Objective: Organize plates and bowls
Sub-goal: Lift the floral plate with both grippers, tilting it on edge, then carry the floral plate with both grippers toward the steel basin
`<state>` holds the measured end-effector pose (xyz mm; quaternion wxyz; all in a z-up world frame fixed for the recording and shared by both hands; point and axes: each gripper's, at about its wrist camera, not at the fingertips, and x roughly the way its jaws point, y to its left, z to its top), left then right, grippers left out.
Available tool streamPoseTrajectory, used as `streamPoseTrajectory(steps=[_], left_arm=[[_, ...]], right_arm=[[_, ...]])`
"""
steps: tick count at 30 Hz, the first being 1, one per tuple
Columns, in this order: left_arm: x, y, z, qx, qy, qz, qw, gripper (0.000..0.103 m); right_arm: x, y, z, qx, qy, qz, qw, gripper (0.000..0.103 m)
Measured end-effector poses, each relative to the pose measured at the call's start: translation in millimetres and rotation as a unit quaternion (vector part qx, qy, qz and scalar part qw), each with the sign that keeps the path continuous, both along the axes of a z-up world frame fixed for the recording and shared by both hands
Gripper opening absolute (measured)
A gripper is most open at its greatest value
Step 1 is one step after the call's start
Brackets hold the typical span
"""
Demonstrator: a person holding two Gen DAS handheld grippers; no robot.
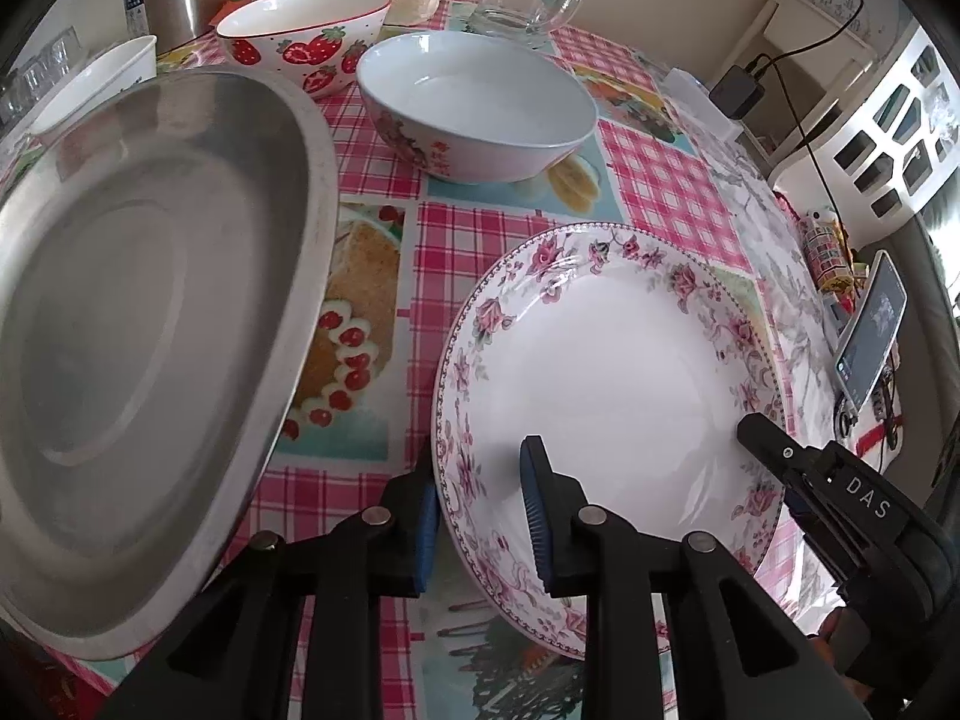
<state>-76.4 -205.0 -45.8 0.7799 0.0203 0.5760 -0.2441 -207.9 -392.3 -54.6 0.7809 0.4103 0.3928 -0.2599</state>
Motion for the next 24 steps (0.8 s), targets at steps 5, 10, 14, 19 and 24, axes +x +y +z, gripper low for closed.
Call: streamPoseTrajectory(steps=[5,10,14,19,24], left_arm=[[2.6,-5.4,-0.3,-0.001,-0.004,-0.003,1.0,0.027],[4.8,-11.1,-0.7,-0.002,-0.006,-0.008,0.9999,0.027],[6.2,-15.1,-1.0,-0.004,-0.007,-0.01,0.9999,0.027],[8.1,-17.6,-1.5,-0.004,-0.01,-0.016,0.9998,0.027],[9.0,-19.7,-0.6,-0.006,-0.002,-0.016,0.9999,0.026]], right_arm=[[-2.4,-7.8,-4.1,0.016,-0.032,-0.009,0.999,0.025],[-6.4,-18.6,-9.3,0.036,-0.073,-0.014,0.997,0.025],[-3.9,-24.3,-11.9,0.038,-0.092,-0.009,0.995,0.025],[0.6,-27.9,-14.7,0.039,-0.104,0.0,0.994,0.021],[3.1,-22.5,-11.0,0.025,-0.092,0.013,0.995,0.017]])
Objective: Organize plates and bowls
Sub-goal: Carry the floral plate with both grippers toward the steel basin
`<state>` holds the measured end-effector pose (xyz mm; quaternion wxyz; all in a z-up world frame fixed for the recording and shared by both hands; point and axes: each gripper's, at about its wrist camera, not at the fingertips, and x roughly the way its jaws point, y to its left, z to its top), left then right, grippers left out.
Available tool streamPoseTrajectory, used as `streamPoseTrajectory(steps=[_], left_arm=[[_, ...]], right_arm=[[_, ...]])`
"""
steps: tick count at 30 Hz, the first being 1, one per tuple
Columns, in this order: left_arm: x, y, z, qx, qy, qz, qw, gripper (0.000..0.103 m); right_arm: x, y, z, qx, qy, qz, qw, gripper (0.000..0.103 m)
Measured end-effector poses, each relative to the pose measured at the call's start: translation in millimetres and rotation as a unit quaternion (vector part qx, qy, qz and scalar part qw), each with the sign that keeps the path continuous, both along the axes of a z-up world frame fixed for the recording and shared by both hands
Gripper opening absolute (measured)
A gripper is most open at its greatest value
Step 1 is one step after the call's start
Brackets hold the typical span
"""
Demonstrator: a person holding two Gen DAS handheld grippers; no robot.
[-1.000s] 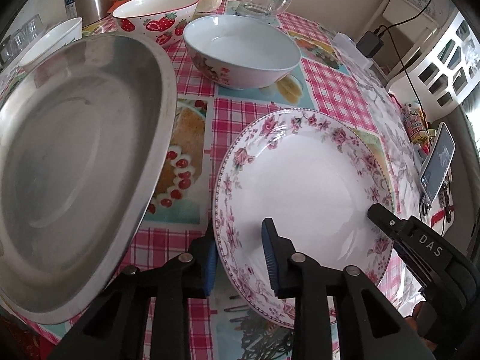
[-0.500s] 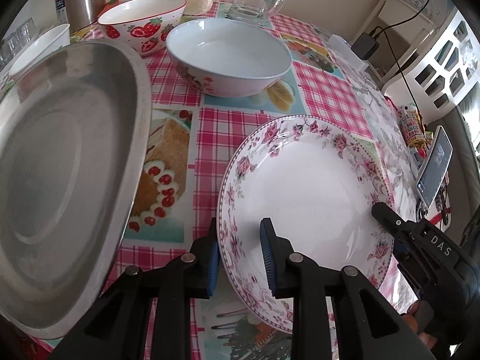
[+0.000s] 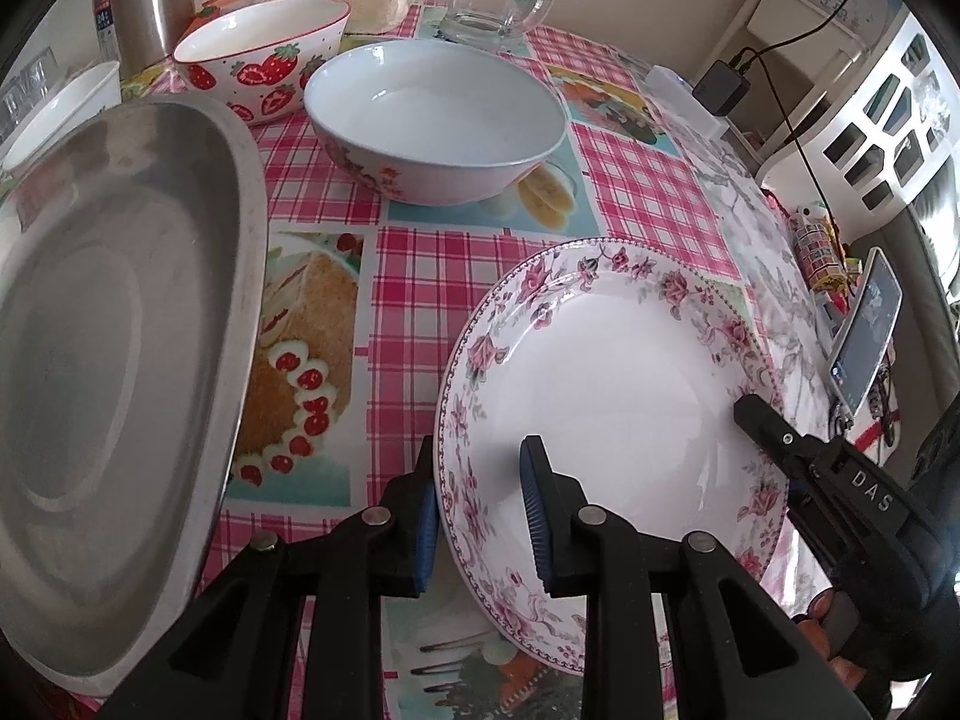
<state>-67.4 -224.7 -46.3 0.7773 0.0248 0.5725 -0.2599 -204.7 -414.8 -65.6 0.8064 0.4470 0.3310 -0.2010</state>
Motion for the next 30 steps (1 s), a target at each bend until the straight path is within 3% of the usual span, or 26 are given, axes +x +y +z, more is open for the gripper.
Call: streamPoseTrajectory(steps=[8,20,30], left_arm=[[-9.1,-6.0,16.5,-0.012,-0.023,-0.031,0.9992,0.026],[-9.6,-0.3,31.8,-0.039,-0.024,-0.039,0.9982,0.026],[-17.2,4.3,57.2,-0.064,-0.05,-0.056,0.9951,0.026]], right_arm=[[-18.2,0.6,5.1,-0.009,-0.006,-0.012,1.0,0.017],[-31.7,4.9,21.9,-0.022,-0.028,-0.025,0.999,0.017],[-46.1,10.9,35.4,-0.034,-0.043,-0.041,0.998,0.017]])
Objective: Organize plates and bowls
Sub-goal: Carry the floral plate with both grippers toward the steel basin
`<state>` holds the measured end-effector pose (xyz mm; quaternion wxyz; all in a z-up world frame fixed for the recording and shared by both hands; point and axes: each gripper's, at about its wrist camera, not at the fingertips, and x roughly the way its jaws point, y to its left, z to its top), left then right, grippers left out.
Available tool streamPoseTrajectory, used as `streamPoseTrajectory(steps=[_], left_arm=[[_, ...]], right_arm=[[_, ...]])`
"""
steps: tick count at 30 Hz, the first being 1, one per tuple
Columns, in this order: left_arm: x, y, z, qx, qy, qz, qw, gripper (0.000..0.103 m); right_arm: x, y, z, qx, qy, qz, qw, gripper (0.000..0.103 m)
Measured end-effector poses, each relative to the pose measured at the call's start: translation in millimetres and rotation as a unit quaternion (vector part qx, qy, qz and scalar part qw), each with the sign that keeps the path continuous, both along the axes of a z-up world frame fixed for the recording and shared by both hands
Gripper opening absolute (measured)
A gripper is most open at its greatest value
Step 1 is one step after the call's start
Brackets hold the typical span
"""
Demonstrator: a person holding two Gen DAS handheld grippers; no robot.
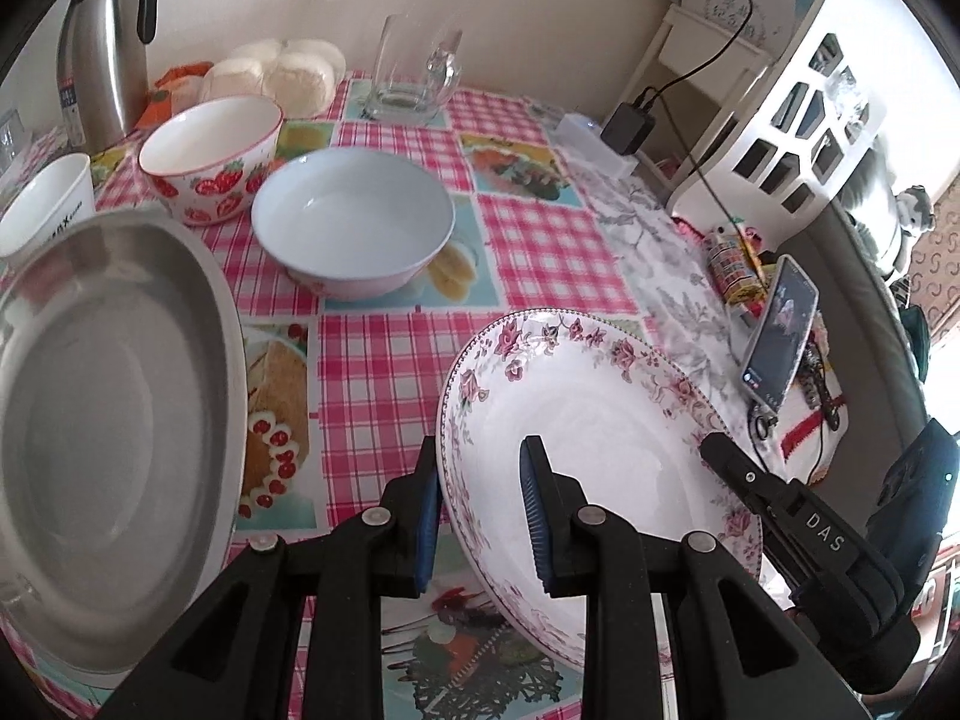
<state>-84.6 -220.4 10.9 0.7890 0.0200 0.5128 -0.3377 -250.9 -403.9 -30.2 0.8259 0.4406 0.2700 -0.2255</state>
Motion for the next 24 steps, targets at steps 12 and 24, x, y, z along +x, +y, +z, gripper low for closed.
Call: streamPoseTrajectory(steps=[12,24], left_arm=[[14.7,28.7,15.8,-0.034,0.015,0.016,0.9992,0.026],[44.8,72.1,27.5,-0.051,0.014,0.042,0.9977,0.026]], right_arm=[[8.8,24.4,28.8,-0.031,-0.01,0.005,0.999,0.018],[46.8,63.5,48.5,-0.053,-0.008,0.041,0.998,0.018]])
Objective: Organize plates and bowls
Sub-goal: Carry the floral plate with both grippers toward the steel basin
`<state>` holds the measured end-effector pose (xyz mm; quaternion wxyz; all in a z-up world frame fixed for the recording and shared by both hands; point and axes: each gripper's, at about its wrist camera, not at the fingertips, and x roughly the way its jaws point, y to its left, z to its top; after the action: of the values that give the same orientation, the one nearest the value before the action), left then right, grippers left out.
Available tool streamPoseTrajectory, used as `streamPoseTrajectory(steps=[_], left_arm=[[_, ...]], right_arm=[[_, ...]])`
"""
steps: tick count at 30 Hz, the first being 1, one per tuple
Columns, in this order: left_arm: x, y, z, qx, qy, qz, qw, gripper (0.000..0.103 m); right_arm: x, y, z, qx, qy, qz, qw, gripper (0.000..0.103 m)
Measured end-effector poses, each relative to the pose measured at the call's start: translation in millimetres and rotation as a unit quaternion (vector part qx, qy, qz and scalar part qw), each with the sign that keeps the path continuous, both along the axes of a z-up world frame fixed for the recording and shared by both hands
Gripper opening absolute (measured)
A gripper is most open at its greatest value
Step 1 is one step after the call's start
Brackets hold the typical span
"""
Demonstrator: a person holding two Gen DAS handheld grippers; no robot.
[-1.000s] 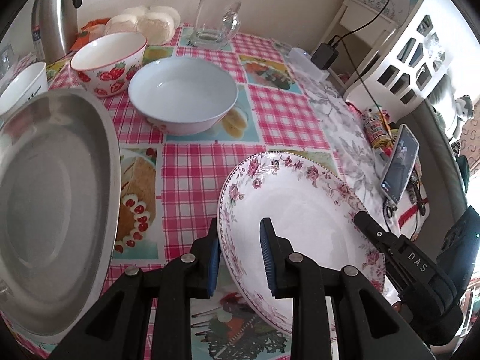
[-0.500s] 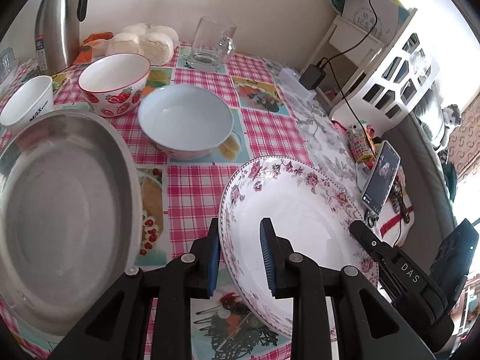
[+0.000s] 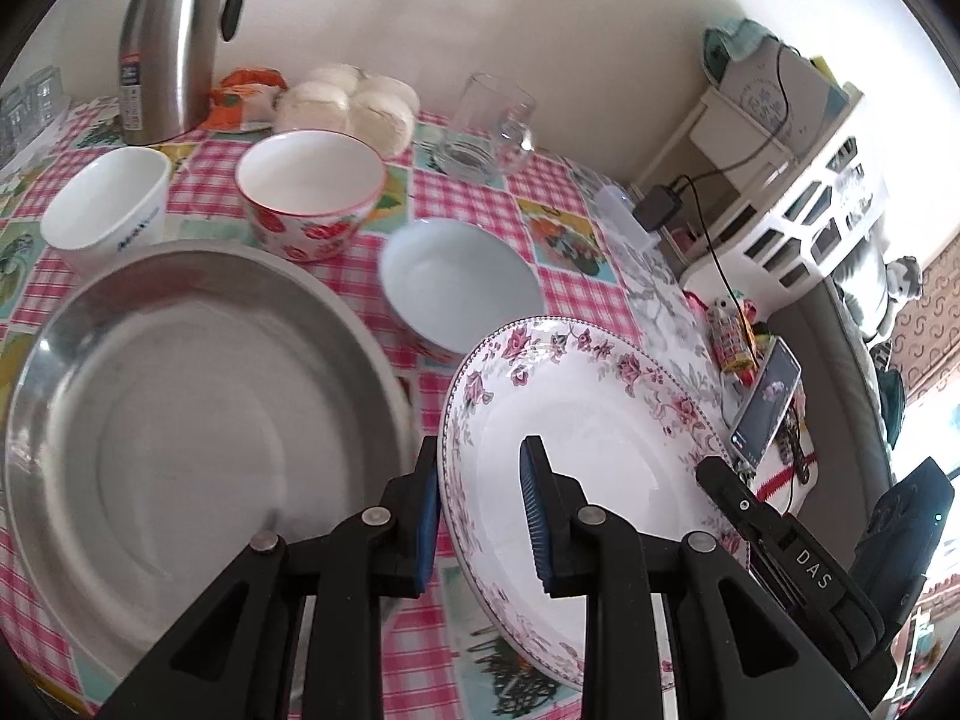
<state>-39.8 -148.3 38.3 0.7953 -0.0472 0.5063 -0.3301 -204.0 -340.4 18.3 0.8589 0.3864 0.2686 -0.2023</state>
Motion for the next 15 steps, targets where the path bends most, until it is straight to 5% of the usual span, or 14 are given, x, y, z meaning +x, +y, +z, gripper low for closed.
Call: streamPoseTrajectory(steps=[15], left_arm=[[44.6,69.2,5.7,-0.012,0.006,0.046,0.9989,0.026]], right_arm=[[53.8,57.4,13.3,-0.017,0.01,0.051,0.999,0.018]])
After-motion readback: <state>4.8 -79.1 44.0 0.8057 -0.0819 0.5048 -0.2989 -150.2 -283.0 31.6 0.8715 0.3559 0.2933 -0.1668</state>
